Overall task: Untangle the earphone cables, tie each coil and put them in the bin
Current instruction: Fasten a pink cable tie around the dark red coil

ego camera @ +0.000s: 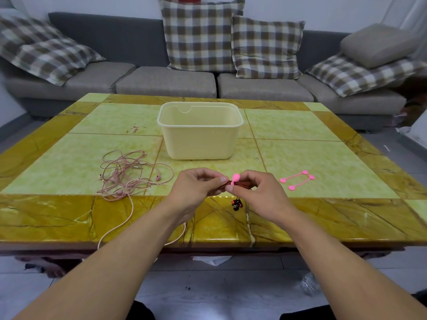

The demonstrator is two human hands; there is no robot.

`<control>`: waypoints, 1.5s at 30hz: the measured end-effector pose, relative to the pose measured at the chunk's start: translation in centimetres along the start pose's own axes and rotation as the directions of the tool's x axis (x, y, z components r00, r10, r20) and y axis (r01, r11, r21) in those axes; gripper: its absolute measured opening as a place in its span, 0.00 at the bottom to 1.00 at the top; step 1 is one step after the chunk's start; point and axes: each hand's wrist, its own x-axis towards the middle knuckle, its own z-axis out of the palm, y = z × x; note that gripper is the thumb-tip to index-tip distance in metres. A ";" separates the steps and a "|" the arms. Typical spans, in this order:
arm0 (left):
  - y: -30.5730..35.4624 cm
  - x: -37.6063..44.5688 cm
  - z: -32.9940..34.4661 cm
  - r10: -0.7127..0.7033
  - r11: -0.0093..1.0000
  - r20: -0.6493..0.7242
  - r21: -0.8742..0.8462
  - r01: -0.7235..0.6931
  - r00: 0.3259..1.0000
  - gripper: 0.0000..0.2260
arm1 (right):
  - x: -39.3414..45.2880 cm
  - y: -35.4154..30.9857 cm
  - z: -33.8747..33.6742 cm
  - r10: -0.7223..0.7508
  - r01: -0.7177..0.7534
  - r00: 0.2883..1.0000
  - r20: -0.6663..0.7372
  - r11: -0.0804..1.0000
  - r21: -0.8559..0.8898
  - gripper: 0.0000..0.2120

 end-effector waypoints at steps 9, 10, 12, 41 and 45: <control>0.4 0.0 0.0 0.079 0.996 -0.018 -0.039 -0.080 0.997 0.02 | 0.1 0.0 0.3 0.020 -0.030 0.998 0.055 0.981 0.191 0.06; 0.4 0.0 0.1 0.091 0.995 -0.025 -0.046 -0.092 0.996 0.02 | 0.2 -0.1 0.4 0.032 -0.043 0.998 0.051 0.972 0.232 0.05; 0.4 0.0 0.1 0.107 0.992 -0.033 -0.064 -0.109 0.994 0.03 | 0.3 -0.4 0.7 0.065 -0.075 0.997 0.041 0.945 0.319 0.05; 1.7 6.6 -0.6 -0.164 0.949 -0.351 -0.310 0.051 0.922 0.22 | 3.3 -2.2 2.6 0.331 -0.312 0.929 0.165 0.462 0.831 0.09; 2.5 8.3 0.6 -0.214 0.937 -0.405 -0.343 0.069 0.889 0.27 | 3.6 -1.6 2.5 0.325 -0.313 0.932 0.158 0.506 0.804 0.09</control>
